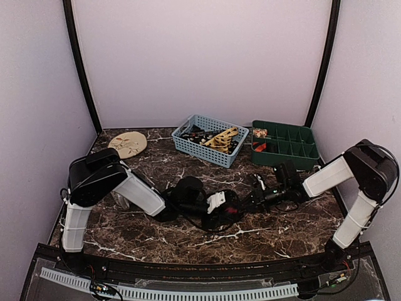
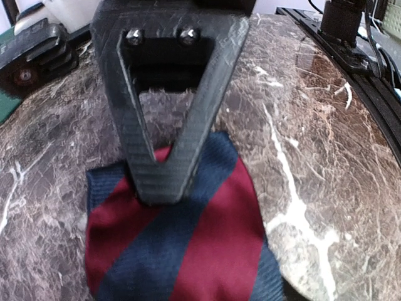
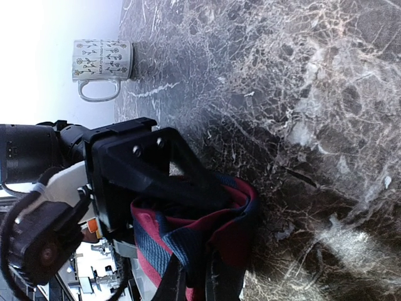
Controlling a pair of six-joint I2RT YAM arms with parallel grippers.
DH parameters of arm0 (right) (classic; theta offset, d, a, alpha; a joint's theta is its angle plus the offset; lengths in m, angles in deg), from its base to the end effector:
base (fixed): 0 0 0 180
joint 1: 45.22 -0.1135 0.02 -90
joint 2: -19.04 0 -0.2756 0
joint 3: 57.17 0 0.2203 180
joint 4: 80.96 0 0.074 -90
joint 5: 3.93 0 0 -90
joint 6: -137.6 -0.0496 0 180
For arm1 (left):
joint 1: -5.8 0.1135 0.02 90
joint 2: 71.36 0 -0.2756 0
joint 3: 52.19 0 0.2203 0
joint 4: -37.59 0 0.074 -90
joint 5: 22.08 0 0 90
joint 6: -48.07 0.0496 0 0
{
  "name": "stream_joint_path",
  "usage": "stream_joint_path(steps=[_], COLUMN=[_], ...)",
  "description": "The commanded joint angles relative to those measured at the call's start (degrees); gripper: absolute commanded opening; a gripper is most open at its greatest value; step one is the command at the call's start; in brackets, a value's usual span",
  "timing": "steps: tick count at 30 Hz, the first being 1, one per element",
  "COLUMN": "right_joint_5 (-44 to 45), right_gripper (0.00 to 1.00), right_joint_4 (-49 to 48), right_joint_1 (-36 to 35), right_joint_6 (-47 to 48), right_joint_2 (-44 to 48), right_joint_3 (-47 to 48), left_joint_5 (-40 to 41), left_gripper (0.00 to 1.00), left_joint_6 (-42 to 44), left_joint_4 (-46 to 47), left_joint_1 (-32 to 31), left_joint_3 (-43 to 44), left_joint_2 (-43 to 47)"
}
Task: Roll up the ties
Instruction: Pick up the tie from the center of the board.
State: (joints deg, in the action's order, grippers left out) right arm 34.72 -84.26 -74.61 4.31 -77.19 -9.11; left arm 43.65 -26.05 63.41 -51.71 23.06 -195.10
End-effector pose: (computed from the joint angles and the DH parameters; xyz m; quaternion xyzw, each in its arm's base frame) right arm 0.2173 0.1669 0.1493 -0.0643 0.8463 0.5272 0.0415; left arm 0.2133 -0.3729 0.1318 0.5797 0.5828 -0.3561 0.4444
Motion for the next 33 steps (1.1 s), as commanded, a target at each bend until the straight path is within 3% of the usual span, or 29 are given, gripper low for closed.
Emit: stream_joint_path(steps=[1,7,15,18,23,25,26,30,33], right_joint_5=[2.4,2.0,1.7,2.0,3.3,4.0,4.2,5.9,7.6], right_gripper=[0.0,0.0,0.0,0.0,0.0,0.0,0.0,0.0,0.0], right_joint_4=[2.7,1.7,1.4,2.6,6.9,9.5,10.6,15.0,18.3], right_joint_1=[-1.0,-1.0,-1.5,-1.6,-1.6,-1.6,-1.6,-1.6,-1.5], right_joint_6=[1.4,1.4,0.8,0.9,2.8,4.1,4.6,6.6,8.3], right_joint_2=[0.0,0.5,2.1,3.0,4.4,4.4,5.4,7.3,8.6], right_joint_3=[-0.5,-0.7,0.1,0.3,1.7,2.4,2.8,4.0,5.0], left_joint_5=[3.4,4.6,5.2,3.9,0.9,0.9,1.3,3.8,5.9], left_gripper=[0.62,0.95,0.99,0.85,0.42,0.37,0.41,0.82,0.98], left_joint_6=[-0.9,-2.7,-3.4,-3.9,-4.7,-4.7,-4.9,-5.8,-6.2], left_joint_4=[-5.9,-2.3,0.0,1.5,4.3,4.1,3.8,3.1,3.8], left_joint_1=[0.3,0.0,-0.9,-0.9,-1.1,-1.1,-1.1,-1.1,-1.0], left_joint_3=[-2.4,-3.0,1.4,2.0,1.6,1.5,1.5,0.3,-1.7], left_joint_2=[0.2,0.0,-4.3,-4.4,-3.9,-3.7,-3.4,-1.4,0.3])
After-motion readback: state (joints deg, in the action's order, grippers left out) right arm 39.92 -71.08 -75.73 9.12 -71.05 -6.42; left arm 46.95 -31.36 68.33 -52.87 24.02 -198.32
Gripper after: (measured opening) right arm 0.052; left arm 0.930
